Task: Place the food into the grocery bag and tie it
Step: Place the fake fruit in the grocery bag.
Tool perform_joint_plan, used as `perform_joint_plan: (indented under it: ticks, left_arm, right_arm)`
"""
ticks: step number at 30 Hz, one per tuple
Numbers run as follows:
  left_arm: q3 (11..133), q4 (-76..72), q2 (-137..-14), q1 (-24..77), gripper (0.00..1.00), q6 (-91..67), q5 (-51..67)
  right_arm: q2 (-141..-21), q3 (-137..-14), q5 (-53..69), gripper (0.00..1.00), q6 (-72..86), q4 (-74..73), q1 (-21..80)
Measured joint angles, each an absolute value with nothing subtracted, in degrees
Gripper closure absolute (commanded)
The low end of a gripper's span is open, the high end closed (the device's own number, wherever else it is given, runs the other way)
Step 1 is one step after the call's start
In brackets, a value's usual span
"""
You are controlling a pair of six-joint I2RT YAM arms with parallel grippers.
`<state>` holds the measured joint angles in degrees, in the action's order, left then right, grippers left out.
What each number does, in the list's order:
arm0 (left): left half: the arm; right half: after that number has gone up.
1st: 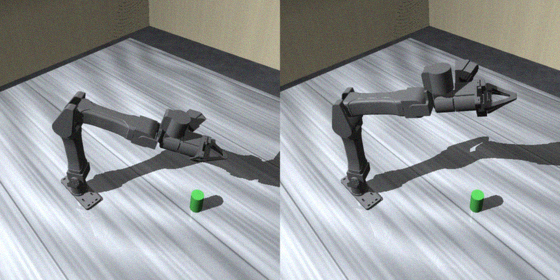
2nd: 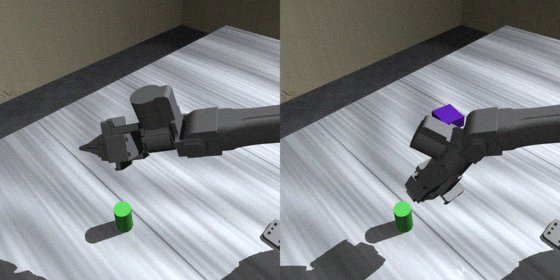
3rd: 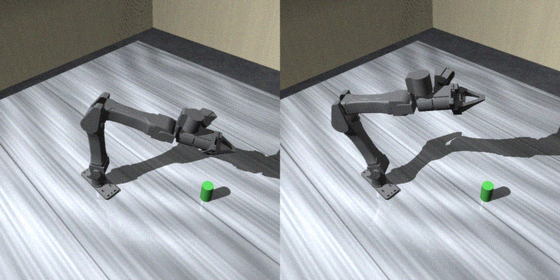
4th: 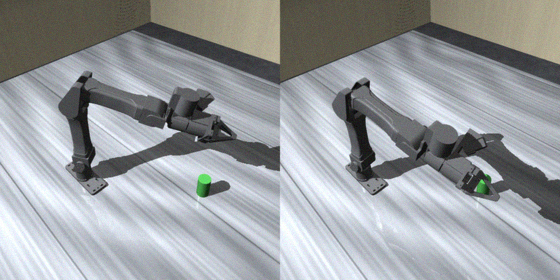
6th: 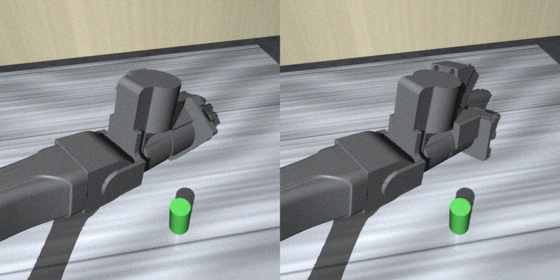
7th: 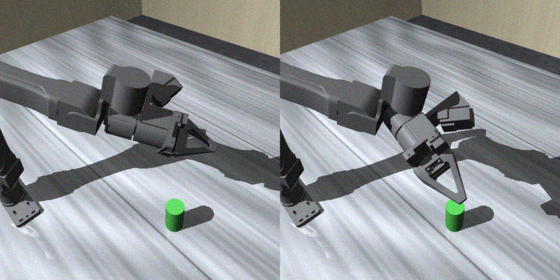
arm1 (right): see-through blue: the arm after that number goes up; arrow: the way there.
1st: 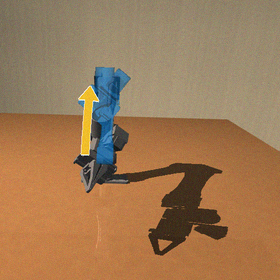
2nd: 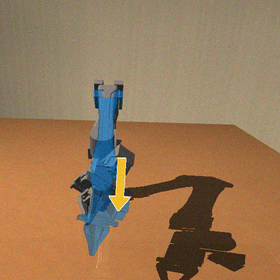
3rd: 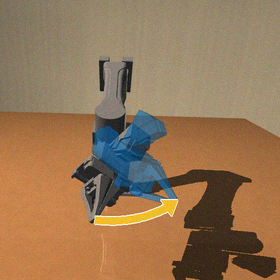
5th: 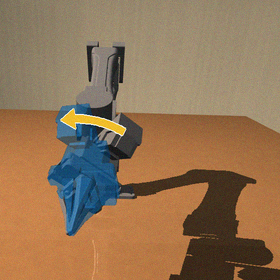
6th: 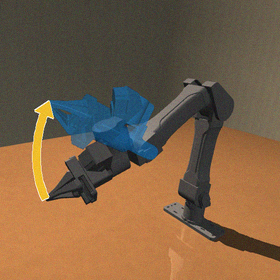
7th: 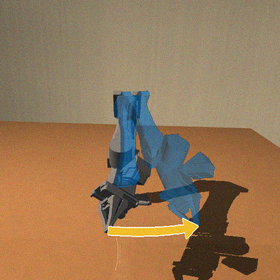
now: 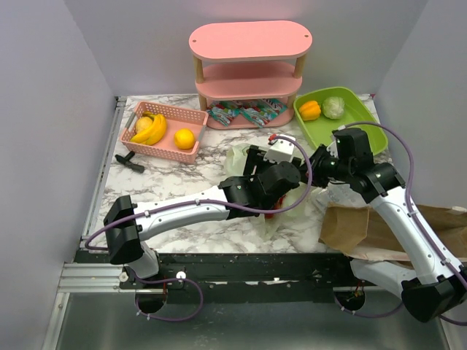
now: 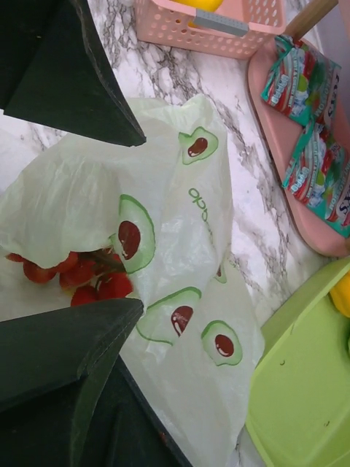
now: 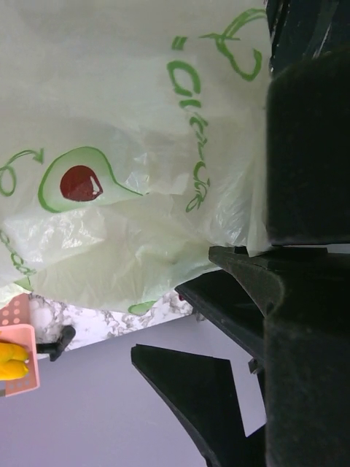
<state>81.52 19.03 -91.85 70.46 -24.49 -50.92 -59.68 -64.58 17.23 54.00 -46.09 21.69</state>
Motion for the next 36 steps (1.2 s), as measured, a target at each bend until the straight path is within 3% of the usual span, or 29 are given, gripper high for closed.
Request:
perform_joint_plan:
  ticks: [8, 9, 13, 16, 27, 31, 36]
  left_arm:
    - [83.33, 27.16, -90.74, 70.50, 0.13, -28.47, -45.82]
    - [83.33, 28.51, -90.21, 70.50, 0.13, -29.02, -45.34]
    - [80.03, 32.27, -86.08, 70.52, 0.14, -32.62, -42.78]
    - [76.14, 34.76, -82.46, 70.52, 0.14, -34.81, -40.97]
    - [70.59, 39.48, -73.54, 69.97, 0.08, -36.29, -33.52]
    - [70.41, 39.90, -70.61, 65.56, 0.08, -36.25, -28.23]
    - [67.75, 39.55, -65.69, 59.53, 0.08, -35.83, -23.20]
  right_arm:
    - [-59.68, -63.55, 17.43, 0.97, 54.19, -45.82, 21.69]
    - [-59.68, -63.55, 17.47, 0.90, 54.19, -45.82, 21.69]
    - [-59.75, -63.55, 18.11, 0.45, 53.36, -45.74, 21.69]
    - [-60.62, -64.03, 19.44, 0.33, 50.78, -46.02, 21.69]
    - [-63.57, -71.79, 28.82, 0.31, 37.21, -47.05, 21.69]
    - [-62.52, -71.85, 32.36, 0.23, 33.23, -47.46, 21.69]
    - [-61.23, -72.79, 32.47, 0.24, 29.10, -50.04, 21.74]
